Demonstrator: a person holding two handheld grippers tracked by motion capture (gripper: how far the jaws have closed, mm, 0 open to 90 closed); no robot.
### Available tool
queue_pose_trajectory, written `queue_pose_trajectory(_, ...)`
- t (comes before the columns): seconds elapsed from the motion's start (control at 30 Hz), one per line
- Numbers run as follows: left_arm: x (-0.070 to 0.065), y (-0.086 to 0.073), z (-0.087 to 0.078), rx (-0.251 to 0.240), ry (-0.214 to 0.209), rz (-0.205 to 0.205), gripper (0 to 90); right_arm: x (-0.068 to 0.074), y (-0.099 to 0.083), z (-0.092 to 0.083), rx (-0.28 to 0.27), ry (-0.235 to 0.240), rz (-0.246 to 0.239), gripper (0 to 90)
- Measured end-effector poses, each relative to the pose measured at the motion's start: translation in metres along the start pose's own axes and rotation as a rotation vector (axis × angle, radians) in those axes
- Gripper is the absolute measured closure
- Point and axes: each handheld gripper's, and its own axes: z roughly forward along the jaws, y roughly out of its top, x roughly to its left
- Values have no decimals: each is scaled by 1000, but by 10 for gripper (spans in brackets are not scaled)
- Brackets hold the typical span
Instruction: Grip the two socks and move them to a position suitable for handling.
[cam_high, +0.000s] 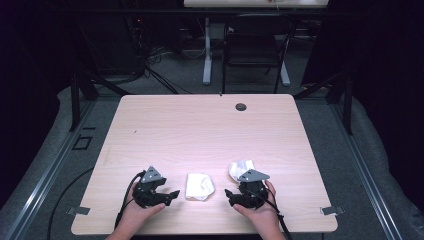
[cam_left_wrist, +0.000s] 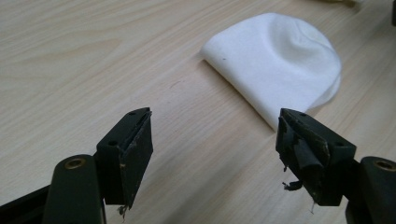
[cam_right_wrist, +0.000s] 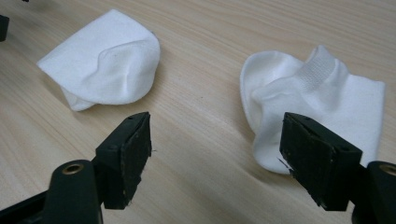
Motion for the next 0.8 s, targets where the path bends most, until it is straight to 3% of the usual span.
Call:
queue_pose_trajectory(0.1,-2,0,0,2,-19,17,255,1,1,0,1,-1,-11,226)
queue_pose_trajectory(0.2,-5,2,1,8,-5,48,261,5,2,2,-3,0,-23,227)
queue_pose_trajectory(0.27,-6,1,0,-11,-9,38,274,5,2,2,3,-2,-29,242)
queue_pose_trajectory(0.3,-5,1,-1,-14,-10,47,357,6,0,2,-8,-1,-49,306)
queue_pose_trajectory(0.47,-1,-1,-4,-32,10,35,415,8,-2,4,-3,24,-89,465)
queue_pose_trajectory(0.53,2,-1,-8,-66,21,31,451,8,-5,8,14,35,-86,482)
queue_pose_trajectory(0.63,3,-2,-8,-70,32,31,461,9,-5,10,35,32,-99,483)
queue_pose_trajectory(0.67,4,-2,-7,-66,31,25,495,10,-4,10,41,20,-114,483)
queue_pose_trajectory(0.8,5,-2,-8,-81,9,11,495,12,-2,10,28,10,-119,495)
